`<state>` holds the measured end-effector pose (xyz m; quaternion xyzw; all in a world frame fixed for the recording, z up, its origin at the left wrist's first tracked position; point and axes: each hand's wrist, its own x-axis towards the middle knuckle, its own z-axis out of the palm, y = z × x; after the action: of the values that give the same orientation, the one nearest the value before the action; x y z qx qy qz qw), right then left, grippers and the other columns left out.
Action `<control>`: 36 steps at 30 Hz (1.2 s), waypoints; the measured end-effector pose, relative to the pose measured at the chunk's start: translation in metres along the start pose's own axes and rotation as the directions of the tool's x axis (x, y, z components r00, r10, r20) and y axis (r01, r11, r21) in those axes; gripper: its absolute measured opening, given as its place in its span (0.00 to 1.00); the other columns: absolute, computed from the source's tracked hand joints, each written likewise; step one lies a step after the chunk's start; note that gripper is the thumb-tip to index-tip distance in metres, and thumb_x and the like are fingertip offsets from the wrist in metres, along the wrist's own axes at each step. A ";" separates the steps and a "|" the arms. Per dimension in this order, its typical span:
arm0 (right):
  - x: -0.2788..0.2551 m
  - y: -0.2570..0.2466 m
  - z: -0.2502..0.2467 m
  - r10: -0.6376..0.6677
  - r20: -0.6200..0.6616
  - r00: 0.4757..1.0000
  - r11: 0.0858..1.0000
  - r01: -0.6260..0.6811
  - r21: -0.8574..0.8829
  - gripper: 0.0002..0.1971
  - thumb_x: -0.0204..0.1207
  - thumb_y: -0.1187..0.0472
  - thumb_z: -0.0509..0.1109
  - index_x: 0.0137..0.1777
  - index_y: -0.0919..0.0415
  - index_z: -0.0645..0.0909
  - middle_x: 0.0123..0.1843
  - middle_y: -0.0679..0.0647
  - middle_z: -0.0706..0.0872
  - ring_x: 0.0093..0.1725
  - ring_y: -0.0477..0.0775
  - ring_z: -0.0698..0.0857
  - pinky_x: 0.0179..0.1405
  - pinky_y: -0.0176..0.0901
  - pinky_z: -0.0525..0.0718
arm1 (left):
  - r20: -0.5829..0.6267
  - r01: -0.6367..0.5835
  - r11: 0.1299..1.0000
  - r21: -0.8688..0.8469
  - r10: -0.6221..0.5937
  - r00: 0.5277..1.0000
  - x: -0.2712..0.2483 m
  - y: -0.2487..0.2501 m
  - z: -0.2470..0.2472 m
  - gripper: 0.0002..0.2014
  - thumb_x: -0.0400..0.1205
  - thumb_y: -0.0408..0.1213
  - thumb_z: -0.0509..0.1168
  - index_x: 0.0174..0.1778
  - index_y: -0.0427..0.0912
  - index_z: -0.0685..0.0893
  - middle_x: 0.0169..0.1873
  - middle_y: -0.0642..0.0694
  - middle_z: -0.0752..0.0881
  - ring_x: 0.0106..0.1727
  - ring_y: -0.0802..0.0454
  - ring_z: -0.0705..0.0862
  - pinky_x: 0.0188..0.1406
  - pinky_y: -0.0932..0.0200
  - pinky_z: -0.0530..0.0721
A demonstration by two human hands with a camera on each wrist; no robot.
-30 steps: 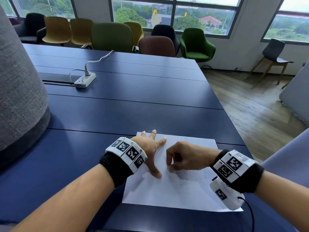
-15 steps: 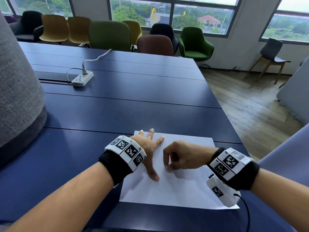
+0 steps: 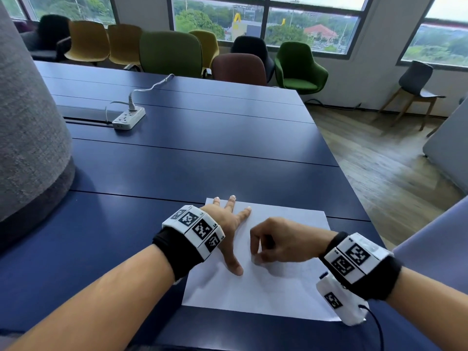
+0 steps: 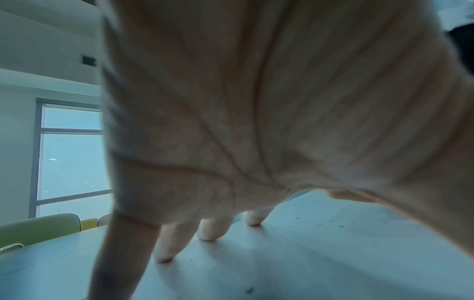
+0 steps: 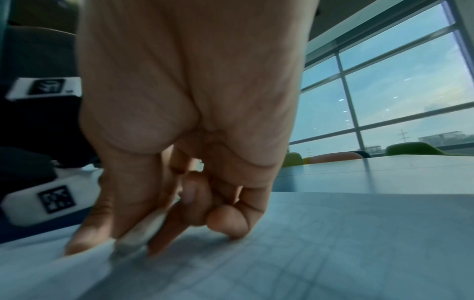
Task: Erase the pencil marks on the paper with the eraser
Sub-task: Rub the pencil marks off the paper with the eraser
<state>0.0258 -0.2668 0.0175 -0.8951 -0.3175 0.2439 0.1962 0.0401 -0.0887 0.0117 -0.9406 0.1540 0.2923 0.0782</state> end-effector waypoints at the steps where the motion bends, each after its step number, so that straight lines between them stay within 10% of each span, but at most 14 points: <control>1: -0.003 -0.004 0.002 -0.007 0.068 0.998 1.000 0.007 0.010 0.04 0.72 0.56 0.77 0.45 0.52 0.87 0.27 0.45 0.79 0.26 0.41 0.76 0.29 0.29 0.74 | 0.004 0.000 1.000 -0.003 0.000 1.000 0.000 0.000 0.000 0.73 0.55 0.72 0.78 0.83 0.61 0.30 0.84 0.43 0.31 0.84 0.30 0.36 0.82 0.33 0.49; 4: -0.002 -0.011 0.000 0.000 0.160 0.987 1.000 -0.001 0.004 0.06 0.71 0.54 0.78 0.46 0.52 0.88 0.27 0.44 0.81 0.27 0.40 0.77 0.30 0.29 0.75 | 0.005 0.001 1.000 0.004 -0.001 1.000 0.001 -0.001 0.002 0.74 0.54 0.73 0.77 0.83 0.62 0.30 0.84 0.43 0.31 0.84 0.30 0.37 0.82 0.32 0.50; 12: 0.038 0.025 -0.035 0.119 -0.193 0.974 0.991 -0.128 -0.033 0.04 0.73 0.58 0.76 0.45 0.54 0.85 0.30 0.42 0.81 0.28 0.37 0.78 0.31 0.29 0.72 | -0.013 -0.005 1.000 -0.002 0.005 1.000 0.002 -0.003 0.004 0.73 0.54 0.72 0.78 0.83 0.62 0.31 0.85 0.43 0.32 0.84 0.30 0.37 0.81 0.30 0.52; 18: 0.026 0.017 -0.027 0.061 0.002 0.998 0.998 -0.061 0.002 0.04 0.71 0.56 0.78 0.41 0.48 0.85 0.23 0.37 0.81 0.24 0.37 0.77 0.26 0.26 0.72 | -0.018 -0.008 1.000 0.005 0.008 1.000 0.001 -0.002 0.003 0.73 0.54 0.72 0.78 0.83 0.62 0.31 0.85 0.41 0.33 0.84 0.29 0.38 0.82 0.32 0.50; 24: 0.043 0.037 -0.036 0.151 -0.236 0.960 0.989 -0.148 0.029 0.04 0.73 0.57 0.77 0.42 0.52 0.84 0.31 0.42 0.81 0.28 0.39 0.78 0.29 0.29 0.73 | -0.013 -0.005 1.000 -0.001 0.005 1.000 -0.002 -0.001 0.002 0.73 0.56 0.70 0.79 0.83 0.61 0.31 0.85 0.43 0.31 0.84 0.29 0.37 0.81 0.31 0.53; 29: 0.036 0.030 -0.037 0.118 -0.060 0.991 0.991 -0.115 0.062 0.04 0.72 0.57 0.78 0.39 0.49 0.85 0.25 0.42 0.83 0.24 0.38 0.78 0.29 0.34 0.80 | -0.007 -0.008 1.000 0.008 0.008 1.000 -0.003 0.000 -0.001 0.72 0.57 0.70 0.78 0.83 0.60 0.31 0.84 0.42 0.31 0.84 0.29 0.37 0.82 0.32 0.51; 36: 0.035 0.034 -0.033 0.108 -0.151 0.983 0.993 -0.101 0.058 0.03 0.73 0.59 0.77 0.42 0.54 0.86 0.28 0.44 0.81 0.23 0.37 0.78 0.30 0.34 0.80 | -0.009 -0.006 1.000 -0.002 0.006 1.000 -0.002 0.000 0.001 0.73 0.56 0.70 0.79 0.83 0.61 0.30 0.84 0.43 0.31 0.84 0.29 0.36 0.82 0.31 0.52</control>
<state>0.0843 -0.2742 0.0164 -0.9215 -0.2478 0.1920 0.2294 0.0382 -0.0876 0.0117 -0.9414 0.1571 0.2887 0.0757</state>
